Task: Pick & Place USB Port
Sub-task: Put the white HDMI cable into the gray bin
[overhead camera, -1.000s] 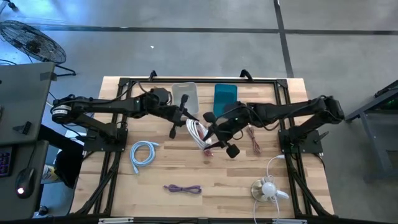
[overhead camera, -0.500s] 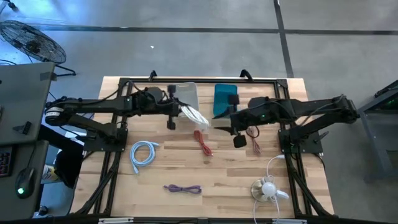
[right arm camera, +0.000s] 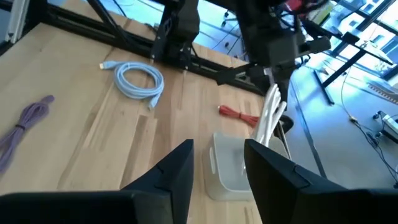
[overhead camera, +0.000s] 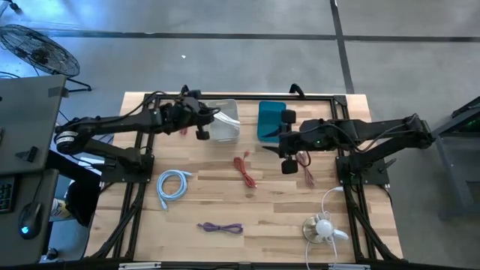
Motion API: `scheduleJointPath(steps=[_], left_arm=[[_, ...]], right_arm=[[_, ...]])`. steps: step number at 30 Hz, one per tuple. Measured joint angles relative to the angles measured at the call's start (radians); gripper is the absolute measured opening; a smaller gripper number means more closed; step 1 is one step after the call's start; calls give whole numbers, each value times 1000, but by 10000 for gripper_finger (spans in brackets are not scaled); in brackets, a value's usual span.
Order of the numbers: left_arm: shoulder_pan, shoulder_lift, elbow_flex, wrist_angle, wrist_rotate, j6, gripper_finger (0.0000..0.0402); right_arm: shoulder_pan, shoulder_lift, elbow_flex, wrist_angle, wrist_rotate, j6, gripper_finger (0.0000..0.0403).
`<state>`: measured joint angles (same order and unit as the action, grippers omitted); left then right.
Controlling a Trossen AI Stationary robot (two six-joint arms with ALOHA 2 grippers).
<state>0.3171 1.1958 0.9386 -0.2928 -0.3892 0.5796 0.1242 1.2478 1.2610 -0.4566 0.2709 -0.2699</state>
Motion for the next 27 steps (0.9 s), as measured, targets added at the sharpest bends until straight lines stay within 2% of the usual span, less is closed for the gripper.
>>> scheduleJointPath(steps=[4, 8, 20, 24, 27], left_arm=[[53, 42, 0, 1, 73, 49, 31], [93, 88, 0, -5, 89, 109, 31], [188, 158, 1, -30, 301, 437, 31], [187, 159, 9, -42, 310, 614, 31], [187, 168, 47, -91, 310, 670, 31]], right_arm=[[0, 1, 0, -10, 6, -1, 134], [0, 2, 0, -11, 8, -8, 133], [0, 2, 0, -27, 7, -1, 133], [0, 3, 0, -29, 2, 10, 133], [0, 3, 0, -39, -11, 27, 133]])
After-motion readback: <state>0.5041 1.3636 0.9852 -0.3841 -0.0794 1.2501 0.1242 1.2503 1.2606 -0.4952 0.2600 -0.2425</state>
